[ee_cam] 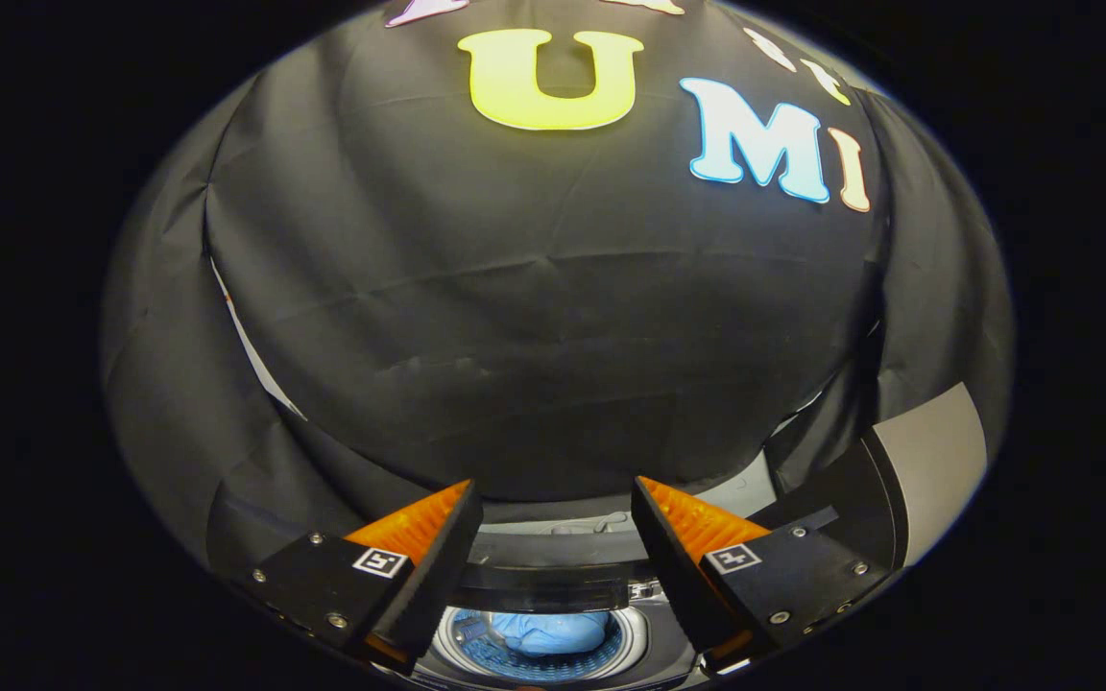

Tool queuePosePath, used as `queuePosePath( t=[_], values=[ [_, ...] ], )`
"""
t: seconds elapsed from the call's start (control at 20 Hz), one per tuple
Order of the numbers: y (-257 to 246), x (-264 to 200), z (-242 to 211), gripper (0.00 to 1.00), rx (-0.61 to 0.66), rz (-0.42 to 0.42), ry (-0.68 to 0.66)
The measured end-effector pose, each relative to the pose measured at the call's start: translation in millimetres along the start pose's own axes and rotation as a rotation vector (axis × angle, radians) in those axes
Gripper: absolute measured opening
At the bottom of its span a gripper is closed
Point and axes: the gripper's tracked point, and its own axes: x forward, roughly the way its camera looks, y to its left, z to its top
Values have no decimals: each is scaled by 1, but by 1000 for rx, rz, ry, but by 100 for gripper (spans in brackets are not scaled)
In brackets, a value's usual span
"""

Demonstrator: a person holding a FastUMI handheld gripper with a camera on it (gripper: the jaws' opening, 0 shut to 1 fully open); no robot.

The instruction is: Put the clothes into the washing machine and then close the washing machine lid.

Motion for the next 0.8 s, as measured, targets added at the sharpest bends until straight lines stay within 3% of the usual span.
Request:
queuePosePath(
  t=[0.8],
  values=[
    [2, -31, -21, 97, 1, -3, -117]
  ],
)
